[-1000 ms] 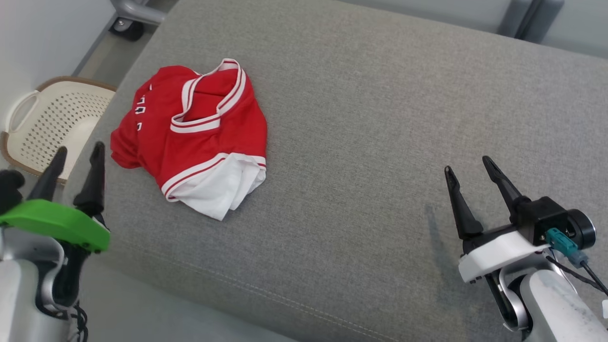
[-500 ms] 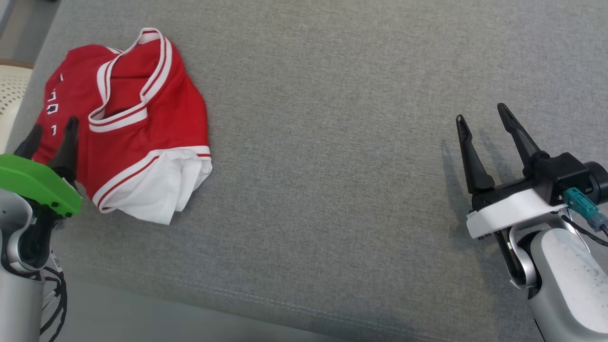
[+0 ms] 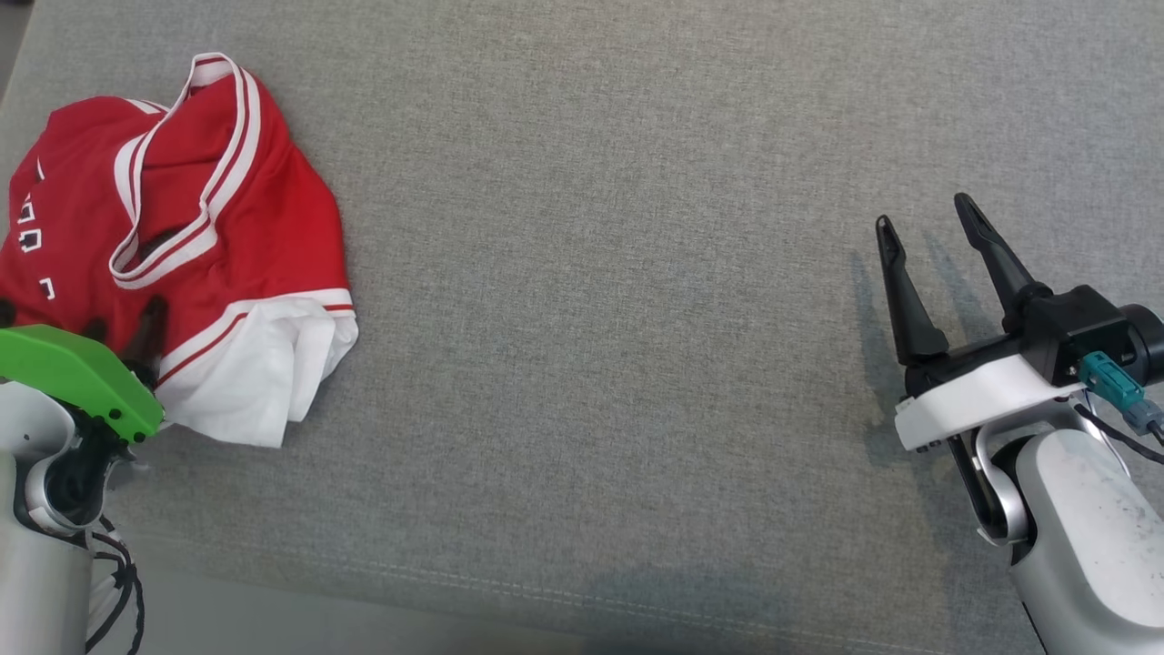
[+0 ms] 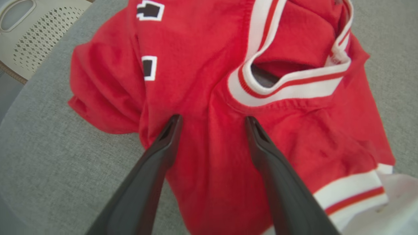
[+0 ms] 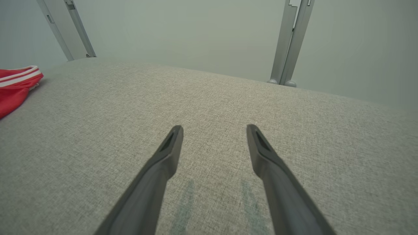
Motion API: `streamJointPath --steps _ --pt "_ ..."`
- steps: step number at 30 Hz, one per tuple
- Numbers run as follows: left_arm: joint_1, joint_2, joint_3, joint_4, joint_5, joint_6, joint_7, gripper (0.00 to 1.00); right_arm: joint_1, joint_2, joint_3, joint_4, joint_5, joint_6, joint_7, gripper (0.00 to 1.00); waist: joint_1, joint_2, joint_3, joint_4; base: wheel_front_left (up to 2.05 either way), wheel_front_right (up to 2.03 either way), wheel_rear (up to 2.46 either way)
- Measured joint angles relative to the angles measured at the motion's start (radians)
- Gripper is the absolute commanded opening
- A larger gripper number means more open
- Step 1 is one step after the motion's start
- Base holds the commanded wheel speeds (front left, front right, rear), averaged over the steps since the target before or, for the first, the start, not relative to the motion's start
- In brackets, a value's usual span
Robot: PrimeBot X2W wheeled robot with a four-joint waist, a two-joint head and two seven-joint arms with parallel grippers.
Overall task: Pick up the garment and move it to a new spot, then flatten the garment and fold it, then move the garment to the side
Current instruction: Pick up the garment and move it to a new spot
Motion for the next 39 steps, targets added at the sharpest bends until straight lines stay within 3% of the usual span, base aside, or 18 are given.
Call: streamJointPath --steps 3,4,5,6,7,12,22,33,39 --pt "-0.005 -0.013 0.003 0.024 -0.023 0.001 0.011 1.0 0.0 0.0 -0.001 0.003 0.0 0.0 -0.007 1.0 0.0 0.0 -0.001 -0.005 0.0 0.0 0.0" --pt "-0.01 -0.017 -0.001 0.033 -0.024 0.001 0.018 0.71 0.0 0.0 -0.002 0.003 0.0 0.0 -0.007 1.0 0.0 0.0 -0.001 -0.006 0.0 0.0 0.0" --pt "-0.016 -0.021 -0.004 0.042 -0.024 0.001 0.023 0.32 0.0 0.0 -0.003 0.004 0.0 0.0 -0.007 1.0 0.0 0.0 -0.001 -0.006 0.0 0.0 0.0" --pt "-0.02 -0.024 -0.005 0.048 -0.025 0.001 0.023 0.1 0.0 0.0 -0.005 0.005 0.0 0.0 -0.007 1.0 0.0 0.0 -0.001 -0.007 0.0 0.0 0.0" --pt "-0.023 -0.024 -0.008 0.051 -0.025 0.0 0.026 0.0 0.0 -0.001 -0.007 0.006 0.0 -0.001 -0.007 1.0 0.0 0.0 -0.002 -0.007 0.0 0.0 0.0" --pt "-0.07 -0.026 -0.013 0.031 -0.024 -0.014 0.017 0.0 0.0 -0.001 -0.015 0.013 0.0 -0.002 -0.009 1.0 -0.0001 0.0 -0.006 -0.008 0.0 0.0 0.0" --pt "-0.257 -0.037 -0.02 -0.172 -0.044 -0.09 -0.024 0.0 -0.001 0.032 0.005 0.043 0.007 0.0 -0.021 1.0 0.0 0.0 -0.035 -0.009 0.0 0.0 0.0" --pt "-0.273 -0.081 -0.203 -0.277 -0.058 -0.111 0.137 0.0 -0.019 0.114 0.027 0.082 0.029 0.0 -0.034 1.0 -0.0001 0.0 -0.07 -0.083 0.0 0.0 0.0" --pt "-0.273 -0.165 -0.32 -0.325 -0.063 -0.114 0.212 0.0 -0.019 0.141 0.006 0.091 0.045 -0.012 -0.035 1.0 -0.0001 0.0 -0.084 -0.153 0.0 0.0 0.0"
